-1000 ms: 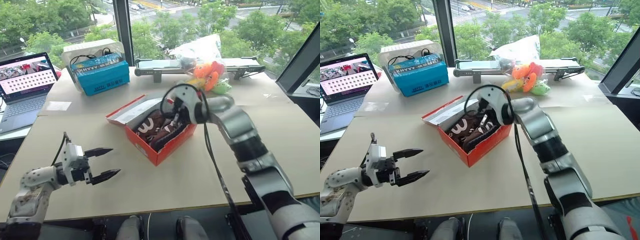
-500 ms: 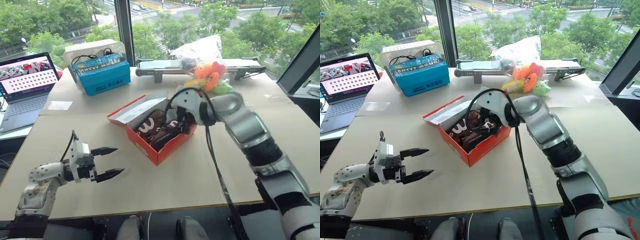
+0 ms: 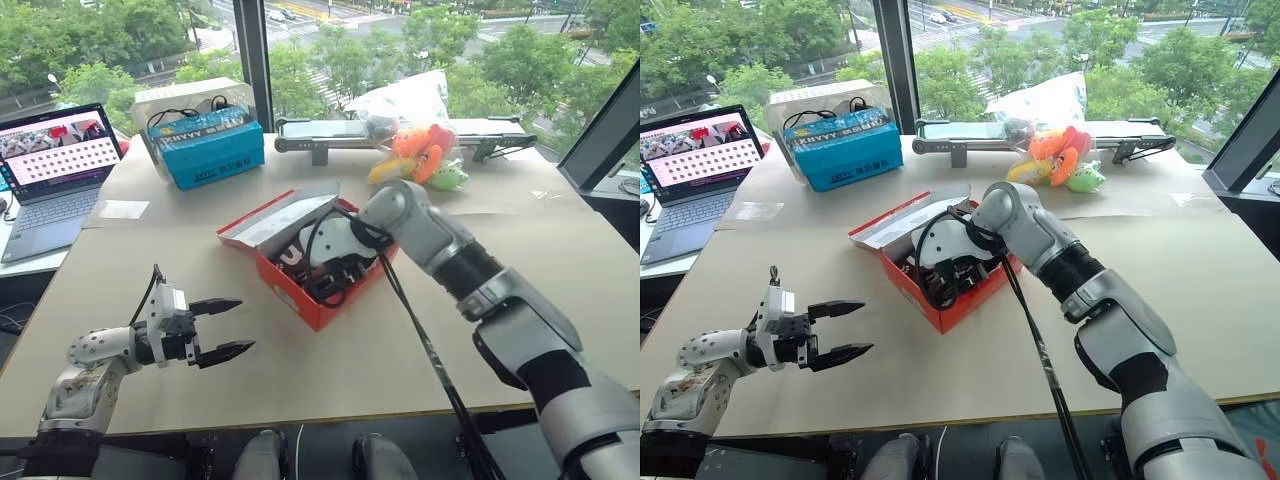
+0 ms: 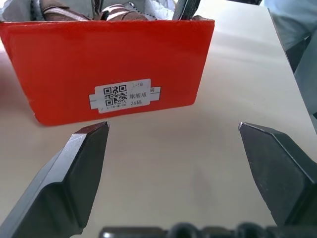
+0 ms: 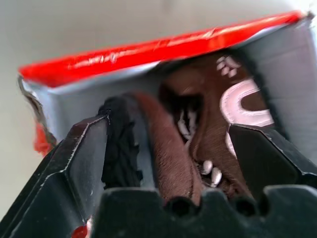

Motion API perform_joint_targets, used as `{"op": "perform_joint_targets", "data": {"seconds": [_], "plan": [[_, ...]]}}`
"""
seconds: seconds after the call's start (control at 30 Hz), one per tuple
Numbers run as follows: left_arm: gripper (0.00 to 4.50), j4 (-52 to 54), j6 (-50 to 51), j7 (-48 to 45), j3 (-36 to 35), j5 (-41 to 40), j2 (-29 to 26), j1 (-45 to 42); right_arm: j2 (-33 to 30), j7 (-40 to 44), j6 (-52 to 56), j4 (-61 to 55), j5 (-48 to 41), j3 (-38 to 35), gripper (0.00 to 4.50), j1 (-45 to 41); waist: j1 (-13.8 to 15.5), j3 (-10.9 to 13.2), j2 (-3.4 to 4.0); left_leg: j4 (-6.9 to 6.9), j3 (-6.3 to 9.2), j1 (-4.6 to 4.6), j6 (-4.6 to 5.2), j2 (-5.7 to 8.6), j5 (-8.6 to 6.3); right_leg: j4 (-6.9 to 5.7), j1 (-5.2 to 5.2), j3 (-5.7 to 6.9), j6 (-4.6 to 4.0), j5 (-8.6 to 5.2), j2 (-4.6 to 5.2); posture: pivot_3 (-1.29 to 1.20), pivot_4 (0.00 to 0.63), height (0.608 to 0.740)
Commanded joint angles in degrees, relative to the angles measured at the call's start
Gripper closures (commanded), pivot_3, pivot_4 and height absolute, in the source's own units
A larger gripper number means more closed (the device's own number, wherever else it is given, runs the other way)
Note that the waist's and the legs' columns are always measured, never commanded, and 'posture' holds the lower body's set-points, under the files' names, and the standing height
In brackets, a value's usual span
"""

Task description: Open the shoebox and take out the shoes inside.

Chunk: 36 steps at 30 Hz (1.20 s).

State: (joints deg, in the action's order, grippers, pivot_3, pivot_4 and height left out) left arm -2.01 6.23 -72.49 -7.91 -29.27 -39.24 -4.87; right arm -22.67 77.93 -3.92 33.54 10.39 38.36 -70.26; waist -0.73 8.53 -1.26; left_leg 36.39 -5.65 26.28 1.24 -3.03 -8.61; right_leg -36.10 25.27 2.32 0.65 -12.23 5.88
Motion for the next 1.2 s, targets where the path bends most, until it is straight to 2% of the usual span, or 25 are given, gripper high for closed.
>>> {"op": "perform_joint_targets", "data": {"seconds": [0.03,0.33,0.47,0.63,0.77,0.8,1.07,1.2], "plan": [[0.0,1.8,-0.2,-0.2,-0.5,-0.6,-0.2,-0.1,-0.2,3.0,-6.2,4.6,3.2,0.7,0.03,-2.9,0.0,0.0,0.0,0.0,-0.01,0.0,0.0,0.0,0.0,0.0,0.01,0.0,0.0,0.0,0.0,0.0,0.15,0.74],[0.0,1.9,0.0,-0.5,-0.4,-0.6,-0.4,-0.2,2.0,4.2,-12.7,11.7,8.6,1.7,0.03,-4.2,-0.1,0.0,0.0,0.0,-0.02,-0.02,-0.05,-0.01,0.03,-0.05,0.0,0.0,-0.01,0.01,-0.01,0.0,0.15,0.74],[0.0,1.6,0.1,-0.7,-0.3,-0.5,-0.5,-0.7,3.1,5.7,-12.1,11.3,8.3,0.6,1.08,-3.4,-0.1,0.0,0.0,0.0,-0.02,-0.03,-0.08,-0.01,0.04,-0.08,0.0,0.0,-0.01,0.01,-0.01,0.0,0.15,0.74],[0.0,1.1,0.0,-0.8,-0.3,-0.4,-0.6,-1.2,3.7,6.4,-11.3,10.7,8.3,-0.5,2.76,-3.1,-0.1,0.0,0.0,0.0,-0.01,-0.03,-0.1,-0.01,0.05,-0.11,0.01,-0.01,0.0,0.02,-0.01,0.0,0.15,0.74],[0.0,0.7,-0.2,-0.9,-0.2,-0.2,-0.5,-1.7,4.2,6.0,-10.6,10.8,8.1,-1.3,3.86,-3.2,-0.2,0.0,0.0,0.0,-0.01,-0.04,-0.14,-0.02,0.08,-0.14,0.01,-0.01,0.02,0.03,-0.03,0.0,0.15,0.74],[0.0,0.6,-0.2,-0.9,-0.2,-0.2,-0.4,-1.8,4.3,5.8,-10.6,10.8,8.2,-1.3,4.01,-3.2,-0.2,0.0,0.0,0.0,-0.01,-0.04,-0.15,-0.03,0.09,-0.15,0.02,-0.01,0.01,0.03,-0.04,0.0,0.15,0.74],[0.0,0.1,-0.7,-1.0,0.1,0.2,-0.1,-2.0,3.7,3.7,-9.1,10.3,8.1,-3.5,4.03,-5.4,-0.3,0.0,0.02,-0.01,-0.01,-0.04,-0.16,-0.06,0.1,-0.19,0.06,-0.01,0.24,0.18,-0.08,0.0,0.15,0.74],[0.0,-0.5,-0.8,-1.1,0.4,0.4,0.1,-2.6,1.5,6.9,-3.2,3.3,4.6,-8.3,4.03,-7.2,-0.3,0.1,0.05,-0.01,-0.01,-0.03,-0.17,-0.07,0.1,-0.18,0.08,-0.02,0.27,0.2,-0.09,0.0,0.15,0.74]]}}
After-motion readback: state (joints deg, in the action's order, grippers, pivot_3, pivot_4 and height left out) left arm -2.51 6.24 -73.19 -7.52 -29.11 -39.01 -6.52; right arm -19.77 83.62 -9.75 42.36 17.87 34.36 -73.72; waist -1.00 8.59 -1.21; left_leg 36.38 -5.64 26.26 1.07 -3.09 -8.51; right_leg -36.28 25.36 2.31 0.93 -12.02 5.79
